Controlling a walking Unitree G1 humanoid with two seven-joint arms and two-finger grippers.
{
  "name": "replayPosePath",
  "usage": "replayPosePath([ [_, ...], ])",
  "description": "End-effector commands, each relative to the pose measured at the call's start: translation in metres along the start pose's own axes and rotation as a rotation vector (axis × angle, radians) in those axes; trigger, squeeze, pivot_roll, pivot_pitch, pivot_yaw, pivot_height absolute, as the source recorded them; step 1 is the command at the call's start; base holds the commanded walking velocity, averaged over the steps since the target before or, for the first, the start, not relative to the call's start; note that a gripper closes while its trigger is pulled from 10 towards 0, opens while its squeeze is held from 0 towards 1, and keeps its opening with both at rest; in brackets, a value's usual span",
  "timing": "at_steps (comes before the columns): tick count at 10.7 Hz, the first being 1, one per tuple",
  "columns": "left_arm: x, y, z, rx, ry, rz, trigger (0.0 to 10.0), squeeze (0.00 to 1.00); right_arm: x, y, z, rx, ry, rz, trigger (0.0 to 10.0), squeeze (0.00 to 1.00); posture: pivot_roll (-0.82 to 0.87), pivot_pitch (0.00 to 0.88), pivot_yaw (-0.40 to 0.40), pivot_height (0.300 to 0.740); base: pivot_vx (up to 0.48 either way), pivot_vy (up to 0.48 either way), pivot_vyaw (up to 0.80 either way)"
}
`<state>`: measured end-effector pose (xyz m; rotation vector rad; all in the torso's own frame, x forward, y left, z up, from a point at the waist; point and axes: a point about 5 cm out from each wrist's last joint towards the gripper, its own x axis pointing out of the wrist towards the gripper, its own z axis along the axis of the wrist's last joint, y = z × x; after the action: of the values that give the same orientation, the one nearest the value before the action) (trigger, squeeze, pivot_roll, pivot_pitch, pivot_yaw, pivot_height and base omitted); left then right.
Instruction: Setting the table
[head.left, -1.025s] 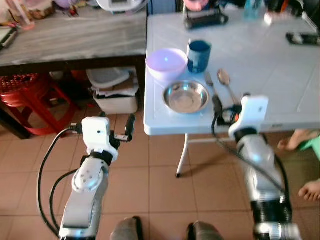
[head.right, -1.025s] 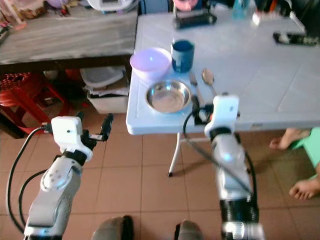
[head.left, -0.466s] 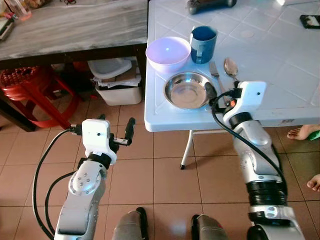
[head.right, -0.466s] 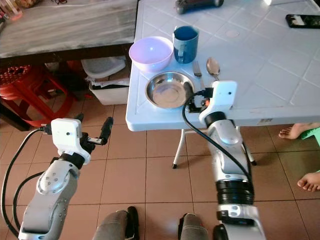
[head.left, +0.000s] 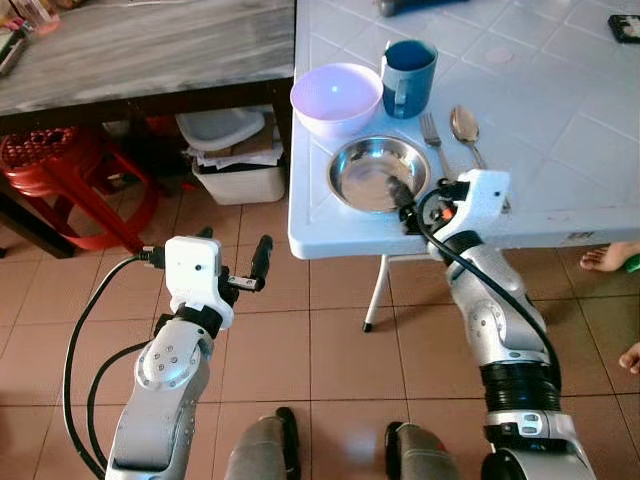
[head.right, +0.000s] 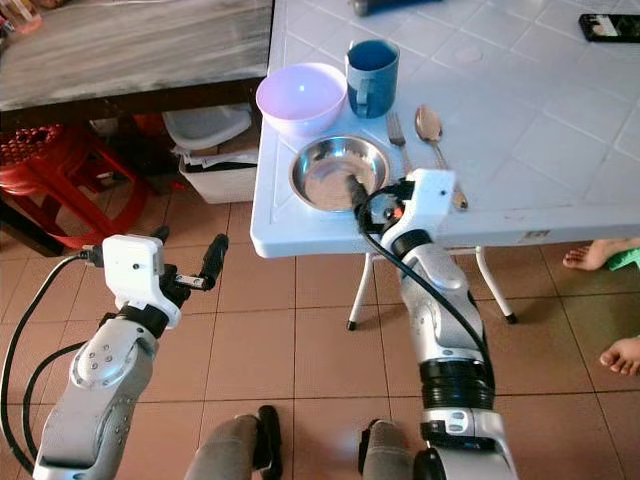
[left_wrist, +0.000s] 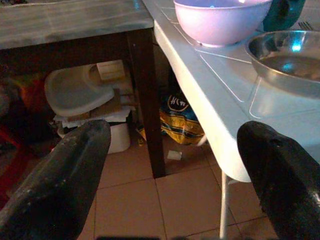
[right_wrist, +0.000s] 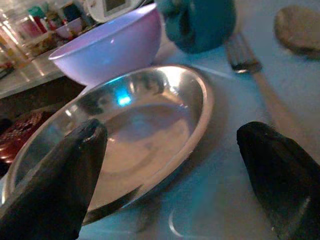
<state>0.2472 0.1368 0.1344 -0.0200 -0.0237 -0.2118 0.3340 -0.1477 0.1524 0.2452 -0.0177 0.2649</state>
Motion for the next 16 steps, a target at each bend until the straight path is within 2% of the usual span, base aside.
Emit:
replayPosePath([
  [1, -0.003, 0.001, 0.0, 0.013, 0.009, -0.007, 10.0, 0.0, 0.004, 0.012, 0.002, 0.012, 0.002, 0.053, 10.0, 0.0, 0.06, 0.228, 0.146, 0.74, 0.0, 0.0, 0.0],
  [3, -0.003, 0.0, 0.001, 0.01, 0.01, -0.01, 10.0, 0.0, 0.006, 0.014, 0.003, 0.058, 0.008, 0.056, 10.0, 0.0, 0.06, 0.233, 0.145, 0.74, 0.0, 0.0, 0.0],
  [4, -0.002, 0.0, 0.001, 0.009, 0.009, -0.013, 10.0, 0.0, 0.008, 0.014, 0.004, 0.082, 0.015, 0.054, 3.8, 0.0, 0.06, 0.234, 0.145, 0.74, 0.0, 0.0, 0.0],
  [5, -0.002, -0.001, 0.001, 0.006, 0.009, -0.017, 10.0, 0.0, 0.009, 0.013, 0.004, 0.116, 0.028, 0.048, 0.0, 0.0, 0.06, 0.236, 0.141, 0.74, 0.0, 0.0, 0.0],
  [7, -0.002, -0.003, 0.0, -0.008, 0.012, -0.037, 10.0, 0.0, 0.011, 0.012, 0.004, 0.159, 0.057, 0.038, 0.0, 0.0, 0.06, 0.237, 0.139, 0.74, 0.0, 0.0, 0.0],
  [10, -0.011, -0.016, 0.0, -0.027, 0.009, -0.219, 10.0, 0.0, 0.014, 0.006, 0.0, 0.224, 0.132, 0.001, 0.0, 0.0, 0.06, 0.236, 0.136, 0.74, 0.0, 0.0, 0.0],
  [11, -0.014, -0.019, 0.001, -0.026, 0.008, -0.277, 10.0, 0.0, 0.013, -0.001, -0.005, 0.257, 0.171, -0.046, 0.0, 0.0, 0.06, 0.236, 0.137, 0.74, 0.0, 0.0, 0.0],
  [16, -0.016, -0.023, 0.002, -0.021, -0.002, -0.331, 10.0, 0.0, 0.015, -0.017, -0.012, 0.371, 0.253, -0.136, 0.0, 0.0, 0.06, 0.233, 0.135, 0.74, 0.0, 0.0, 0.0],
])
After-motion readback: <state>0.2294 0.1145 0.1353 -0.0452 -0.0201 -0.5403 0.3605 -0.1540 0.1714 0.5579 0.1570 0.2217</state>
